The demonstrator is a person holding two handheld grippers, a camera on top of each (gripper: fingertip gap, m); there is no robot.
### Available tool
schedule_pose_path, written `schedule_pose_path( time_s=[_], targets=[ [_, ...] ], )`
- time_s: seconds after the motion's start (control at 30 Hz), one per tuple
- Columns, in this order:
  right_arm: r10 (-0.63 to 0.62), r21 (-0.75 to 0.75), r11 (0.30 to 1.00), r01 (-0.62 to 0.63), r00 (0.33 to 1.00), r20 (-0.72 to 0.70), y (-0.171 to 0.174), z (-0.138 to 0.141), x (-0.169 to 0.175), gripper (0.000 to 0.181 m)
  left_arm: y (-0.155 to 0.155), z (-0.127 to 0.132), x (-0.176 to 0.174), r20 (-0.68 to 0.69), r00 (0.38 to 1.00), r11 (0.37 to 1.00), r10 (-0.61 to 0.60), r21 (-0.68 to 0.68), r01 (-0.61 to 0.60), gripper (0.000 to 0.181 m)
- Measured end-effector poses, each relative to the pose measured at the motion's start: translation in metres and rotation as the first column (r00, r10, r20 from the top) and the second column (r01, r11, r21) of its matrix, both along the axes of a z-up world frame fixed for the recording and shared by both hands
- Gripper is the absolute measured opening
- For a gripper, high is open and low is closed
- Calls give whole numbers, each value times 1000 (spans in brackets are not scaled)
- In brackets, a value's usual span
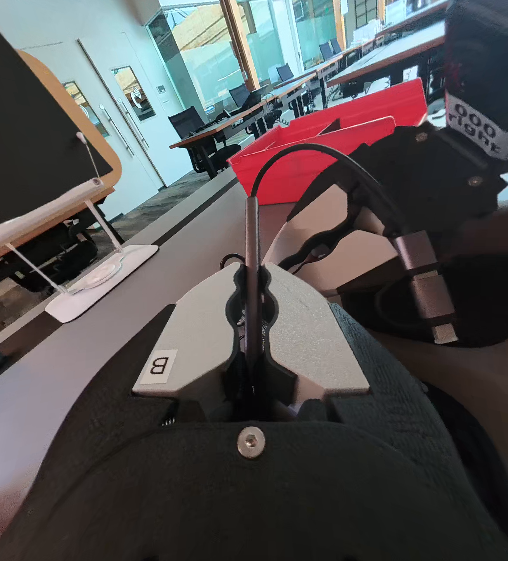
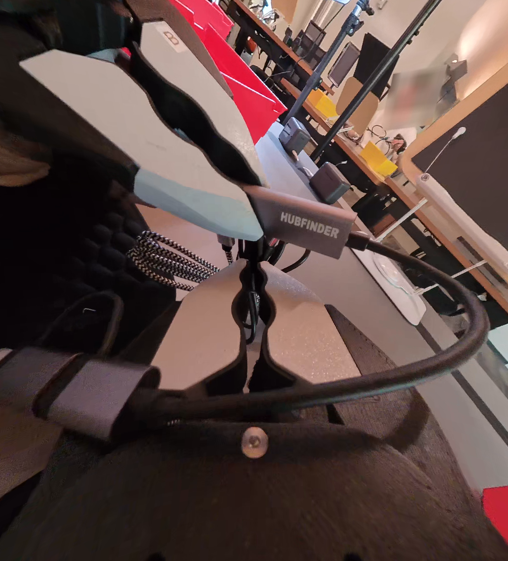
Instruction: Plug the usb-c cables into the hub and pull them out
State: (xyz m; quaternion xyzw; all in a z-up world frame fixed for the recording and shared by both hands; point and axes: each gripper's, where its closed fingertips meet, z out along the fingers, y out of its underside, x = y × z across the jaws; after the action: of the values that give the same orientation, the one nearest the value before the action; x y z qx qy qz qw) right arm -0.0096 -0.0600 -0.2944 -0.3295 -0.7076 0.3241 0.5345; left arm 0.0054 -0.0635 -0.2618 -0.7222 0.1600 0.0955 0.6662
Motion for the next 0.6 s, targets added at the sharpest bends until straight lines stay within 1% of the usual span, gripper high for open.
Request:
schedule_pose_path(
  time_s=[0.1,0.17,0.2,0.23,0.27,0.33,0.37,0.4,0.5,0.53,0.6],
  targets=[
    [-4,-4,1000,4,1000,-12,0,2,-2,3,-1,2,-2,15,1000,1000,11,18,-11,5],
    [-20,25,999,21,999,-39,0,5,0,3,-1,4,-2,26,1000,1000,10,28,-11,5],
    [-23,36,999,27,996,-91,-1,13,3,3,-3,10,1,31,1000,998,-2,66,0,6],
    [-11,59,998,22,985,-174,-3,25,7,2,-6,20,5,71,997,991,-34,129,24,6],
    [7,94,995,17,969,-245,-5,35,12,2,-9,28,7,153,985,982,-81,183,52,6],
    [7,129,991,36,948,-317,-5,45,18,5,-12,35,9,325,931,965,-168,248,88,6],
    [11,133,990,37,939,-344,-7,49,19,6,-12,37,7,378,905,959,-195,268,95,6],
    [17,144,989,37,934,-356,-8,51,20,8,-13,38,6,413,884,955,-220,278,108,6],
    [43,152,988,8,944,-326,-12,46,17,17,-15,37,0,518,811,947,-271,294,129,7],
    [54,149,989,-4,942,-332,-13,47,18,18,-15,38,-1,535,795,944,-285,299,138,7],
    [75,136,990,-27,929,-362,-16,53,21,18,-14,37,0,547,784,944,-295,293,152,7]
  ],
)
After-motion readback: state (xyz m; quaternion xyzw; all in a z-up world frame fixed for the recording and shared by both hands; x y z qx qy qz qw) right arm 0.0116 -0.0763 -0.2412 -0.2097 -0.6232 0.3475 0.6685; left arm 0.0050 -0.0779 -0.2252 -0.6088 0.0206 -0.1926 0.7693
